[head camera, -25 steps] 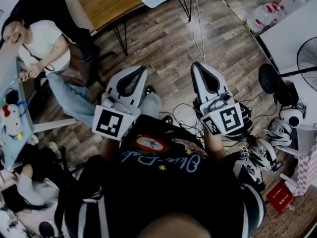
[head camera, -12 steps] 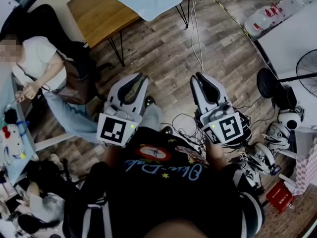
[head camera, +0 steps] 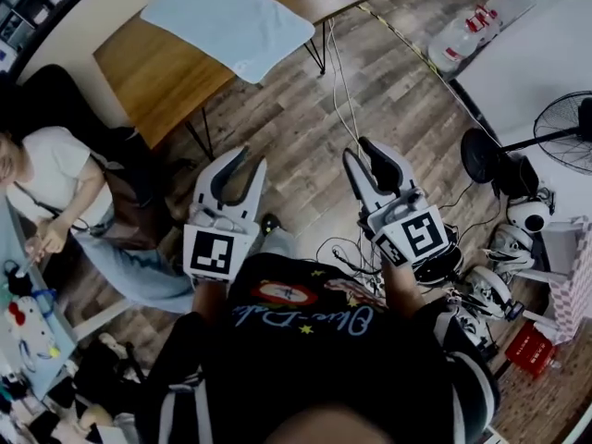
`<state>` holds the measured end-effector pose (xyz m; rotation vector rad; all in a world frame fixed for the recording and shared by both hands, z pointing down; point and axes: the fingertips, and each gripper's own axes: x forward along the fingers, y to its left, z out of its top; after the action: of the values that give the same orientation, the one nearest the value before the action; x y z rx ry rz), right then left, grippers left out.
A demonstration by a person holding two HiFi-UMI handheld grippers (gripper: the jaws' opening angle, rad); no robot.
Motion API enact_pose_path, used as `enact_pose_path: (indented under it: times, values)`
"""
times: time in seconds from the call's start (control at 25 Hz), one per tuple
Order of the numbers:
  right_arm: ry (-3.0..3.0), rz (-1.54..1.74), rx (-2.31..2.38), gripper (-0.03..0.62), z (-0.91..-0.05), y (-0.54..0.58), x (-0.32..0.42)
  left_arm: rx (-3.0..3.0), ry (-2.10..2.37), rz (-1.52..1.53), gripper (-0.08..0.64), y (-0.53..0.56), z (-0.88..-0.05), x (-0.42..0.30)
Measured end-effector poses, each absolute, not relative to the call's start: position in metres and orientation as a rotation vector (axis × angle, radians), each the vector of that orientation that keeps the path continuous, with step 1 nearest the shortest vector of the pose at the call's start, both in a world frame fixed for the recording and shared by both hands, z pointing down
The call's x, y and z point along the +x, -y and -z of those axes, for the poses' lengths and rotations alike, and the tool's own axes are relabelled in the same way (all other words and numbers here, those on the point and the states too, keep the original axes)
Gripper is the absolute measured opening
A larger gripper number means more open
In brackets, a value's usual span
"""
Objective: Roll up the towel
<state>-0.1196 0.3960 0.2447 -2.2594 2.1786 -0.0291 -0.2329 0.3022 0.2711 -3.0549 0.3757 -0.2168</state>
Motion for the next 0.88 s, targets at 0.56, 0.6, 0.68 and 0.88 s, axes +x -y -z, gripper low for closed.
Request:
enact_pose_path:
  times: [0.56, 0.6, 0.68, 0.88]
  values:
    - [-2.224, -0.031, -2.293, 0.087, -0.225, -0.323, -0.112, -2.995, -0.406, 0.144, 0.077, -0.236, -0.265, -0.233]
    - [-2.233, -0.03, -2.287, 0.087, -0.224, -0.319, -0.111, -2.998, -0.422, 0.148, 0.077, -0.233, -0.266, -0.235]
    - [-2.254, -0.032, -2.271, 0.087, -0.223, -0.309, -0.11, -2.996, -0.455, 0.157, 0.077, -0.226, -0.269, -0.238]
    - [-2.327, -0.002, -2.206, 0.089, -0.234, -0.286, -0.104, -2.987, -0.566, 0.19, 0.078, -0.207, -0.278, -0.241]
